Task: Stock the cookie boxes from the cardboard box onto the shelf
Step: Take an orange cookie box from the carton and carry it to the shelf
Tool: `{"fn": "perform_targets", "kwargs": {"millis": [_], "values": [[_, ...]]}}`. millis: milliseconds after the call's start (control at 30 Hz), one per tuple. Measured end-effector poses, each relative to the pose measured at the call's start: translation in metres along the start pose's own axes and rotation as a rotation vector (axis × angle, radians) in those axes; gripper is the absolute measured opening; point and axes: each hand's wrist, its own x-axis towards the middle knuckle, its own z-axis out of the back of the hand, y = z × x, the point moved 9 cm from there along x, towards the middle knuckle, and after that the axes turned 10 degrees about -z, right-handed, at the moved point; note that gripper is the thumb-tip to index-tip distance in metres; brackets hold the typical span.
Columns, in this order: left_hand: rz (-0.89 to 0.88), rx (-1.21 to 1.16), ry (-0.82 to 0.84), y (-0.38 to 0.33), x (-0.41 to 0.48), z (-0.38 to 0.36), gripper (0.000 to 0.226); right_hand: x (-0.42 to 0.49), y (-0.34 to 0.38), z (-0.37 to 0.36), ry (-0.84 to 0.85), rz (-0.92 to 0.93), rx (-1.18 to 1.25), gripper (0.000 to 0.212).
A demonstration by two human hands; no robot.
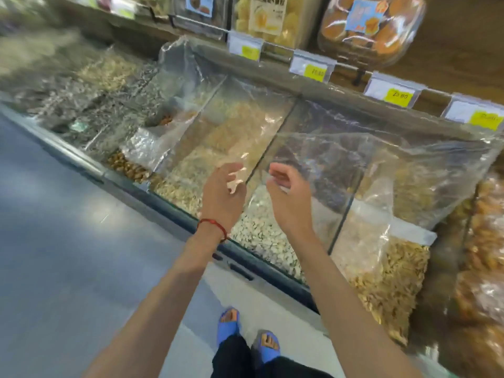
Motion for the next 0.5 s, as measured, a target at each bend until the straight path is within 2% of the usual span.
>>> {"fn": "perform_targets", "kwargs": {"millis": [233, 500], "values": [[0.227, 0.055, -0.182, 0.053, -0.170, 0.087, 0.031, -0.128, -0.046, -0.075, 0.294, -0.027, -0.086, 0.025], [0.473, 0.030, -0.459, 0.096, -0.409, 0.179, 0.032, -0.340, -0.116, -0.151, 0.692, -0.038, -0.181, 0.025]]}}
